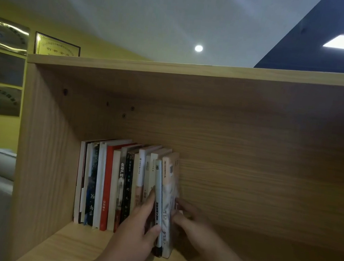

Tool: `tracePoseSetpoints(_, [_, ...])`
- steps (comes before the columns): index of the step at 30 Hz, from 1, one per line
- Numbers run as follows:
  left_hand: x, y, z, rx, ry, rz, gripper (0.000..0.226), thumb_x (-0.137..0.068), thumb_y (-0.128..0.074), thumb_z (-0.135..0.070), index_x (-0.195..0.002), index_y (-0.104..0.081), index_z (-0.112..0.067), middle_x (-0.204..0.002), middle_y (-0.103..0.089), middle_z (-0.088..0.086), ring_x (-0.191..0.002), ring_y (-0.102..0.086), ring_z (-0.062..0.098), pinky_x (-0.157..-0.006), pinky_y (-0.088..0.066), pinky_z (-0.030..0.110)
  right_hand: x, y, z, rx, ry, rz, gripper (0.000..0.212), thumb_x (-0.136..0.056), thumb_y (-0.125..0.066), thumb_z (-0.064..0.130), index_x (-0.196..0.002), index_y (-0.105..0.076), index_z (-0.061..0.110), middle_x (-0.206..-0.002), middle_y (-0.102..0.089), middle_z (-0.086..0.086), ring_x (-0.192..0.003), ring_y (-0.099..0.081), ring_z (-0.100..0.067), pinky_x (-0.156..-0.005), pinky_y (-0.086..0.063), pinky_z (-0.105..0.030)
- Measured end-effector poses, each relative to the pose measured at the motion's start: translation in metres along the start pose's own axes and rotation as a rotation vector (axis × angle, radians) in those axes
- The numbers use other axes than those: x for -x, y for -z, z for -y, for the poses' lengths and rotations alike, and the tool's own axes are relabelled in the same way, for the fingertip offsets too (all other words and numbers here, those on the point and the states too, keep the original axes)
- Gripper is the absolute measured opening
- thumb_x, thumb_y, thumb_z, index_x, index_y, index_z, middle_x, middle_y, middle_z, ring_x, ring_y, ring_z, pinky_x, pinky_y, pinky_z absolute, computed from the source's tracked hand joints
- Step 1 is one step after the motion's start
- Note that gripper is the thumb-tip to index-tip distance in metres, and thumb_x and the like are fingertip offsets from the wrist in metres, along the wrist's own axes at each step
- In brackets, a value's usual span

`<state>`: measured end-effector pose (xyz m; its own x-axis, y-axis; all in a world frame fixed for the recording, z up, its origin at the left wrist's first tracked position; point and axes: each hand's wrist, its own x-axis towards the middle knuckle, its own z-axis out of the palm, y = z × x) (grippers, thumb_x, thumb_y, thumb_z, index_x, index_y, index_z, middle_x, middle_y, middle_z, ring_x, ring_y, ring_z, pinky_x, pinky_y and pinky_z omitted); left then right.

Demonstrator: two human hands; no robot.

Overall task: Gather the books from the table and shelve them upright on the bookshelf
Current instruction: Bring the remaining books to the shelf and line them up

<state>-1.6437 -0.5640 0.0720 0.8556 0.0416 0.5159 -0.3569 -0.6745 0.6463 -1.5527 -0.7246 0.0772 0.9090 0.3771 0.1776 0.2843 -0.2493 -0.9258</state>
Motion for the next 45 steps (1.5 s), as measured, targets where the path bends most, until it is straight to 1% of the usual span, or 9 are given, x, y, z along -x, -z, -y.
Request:
tracePoseSetpoints(4, [-0.005,0.0,0.004,0.09,0.235,-0.228,0.035,-0.083,-0.077,-0.031,-0.109,-0.053,-0.036,-0.096,-0.061,-0.011,-0.084,-0.061,0.007,-0.07,-0.052,0.024,0.005,-0.007,0.004,0.018,0.024,0.151,0.078,-0.086,-0.073,0.047,-0.151,-0.029,0.05,-0.134,-0.053,0.022,-0.112,-0.057,0.001,-0.096,-0.047,-0.022])
tracePoseSetpoints(6, [-0.009,0.002,0.009,0.12,0.296,-0.347,0.024,-0.084,-0.076,-0.027,-0.085,-0.053,-0.023,-0.078,-0.058,-0.002,-0.07,-0.057,0.011,-0.059,-0.047,0.025,0.007,-0.01,0.005,0.087,0.048,0.119,0.086,-0.084,-0.077,0.043,-0.153,-0.026,0.049,-0.135,-0.055,0.02,-0.116,-0.06,-0.003,-0.1,-0.051,-0.026])
tracePoseSetpoints(13, [-0.016,0.01,0.035,0.355,0.43,-0.408,0.012,-0.084,-0.078,-0.019,-0.079,-0.071,-0.01,-0.074,-0.074,0.007,-0.073,-0.072,0.021,-0.074,-0.061,0.044,0.011,-0.023,0.003,0.269,0.126,0.056,0.072,-0.083,-0.081,0.023,-0.111,-0.028,0.063,-0.105,-0.051,0.032,-0.088,-0.055,0.022,-0.063,-0.045,0.002])
tracePoseSetpoints(18, [-0.019,0.006,0.046,0.512,0.47,-0.372,0.012,-0.085,-0.077,-0.016,-0.08,-0.073,-0.006,-0.073,-0.078,0.005,-0.072,-0.078,0.021,-0.073,-0.064,0.046,0.004,-0.034,-0.004,0.329,0.199,0.008,0.096,-0.08,-0.08,0.035,-0.152,-0.019,0.049,-0.127,-0.047,0.026,-0.11,-0.054,0.009,-0.086,-0.044,-0.007])
tracePoseSetpoints(22, [-0.021,0.004,0.048,0.513,0.474,-0.385,0.013,-0.082,-0.08,-0.018,-0.077,-0.073,-0.008,-0.069,-0.077,0.005,-0.072,-0.077,0.022,-0.074,-0.063,0.047,0.0,-0.035,-0.006,0.353,0.199,0.001,0.095,-0.081,-0.08,0.035,-0.143,-0.013,0.06,-0.121,-0.044,0.032,-0.106,-0.052,0.012,-0.083,-0.044,-0.003])
tracePoseSetpoints(28, [-0.02,0.003,0.046,0.373,0.428,-0.41,0.019,-0.082,-0.08,-0.028,-0.07,-0.071,-0.017,-0.065,-0.073,0.002,-0.069,-0.073,0.021,-0.071,-0.062,0.045,-0.011,-0.042,-0.011,0.314,0.181,-0.041,0.097,-0.065,-0.07,0.052,-0.145,-0.016,0.064,-0.135,-0.058,0.021,-0.118,-0.062,-0.001,-0.099,-0.056,-0.036])
tracePoseSetpoints(34, [-0.014,0.006,0.025,0.227,0.354,-0.401,0.014,-0.087,-0.072,-0.024,-0.092,-0.06,-0.029,-0.078,-0.067,-0.006,-0.074,-0.066,0.008,-0.07,-0.057,0.031,-0.012,-0.041,-0.012,0.258,0.196,-0.045,0.096,-0.066,-0.074,0.046,-0.141,-0.018,0.069,-0.132,-0.062,0.025,-0.117,-0.063,0.002,-0.1,-0.056,-0.036])
tracePoseSetpoints(39, [-0.024,0.039,-0.001,0.109,0.142,-0.317,0.06,-0.097,-0.059,-0.021,-0.147,-0.035,-0.045,-0.089,-0.061,-0.008,-0.079,-0.064,0.006,-0.065,-0.054,0.021,-0.007,-0.037,-0.006,0.264,0.197,-0.041,0.104,-0.066,-0.076,0.049,-0.146,-0.011,0.066,-0.137,-0.057,0.026,-0.12,-0.058,0.007,-0.105,-0.052,-0.03])
tracePoseSetpoints(45, [-0.064,0.09,-0.021,-0.316,0.09,-0.091,0.074,-0.097,-0.055,-0.033,-0.151,-0.009,-0.051,-0.076,-0.063,0.002,-0.067,-0.066,0.018,-0.058,-0.057,0.038,-0.005,-0.035,-0.004,0.252,0.161,-0.026,0.107,-0.074,-0.08,0.04,-0.151,-0.008,0.058,-0.141,-0.052,0.027,-0.121,-0.055,0.006,-0.099,-0.047,-0.018])
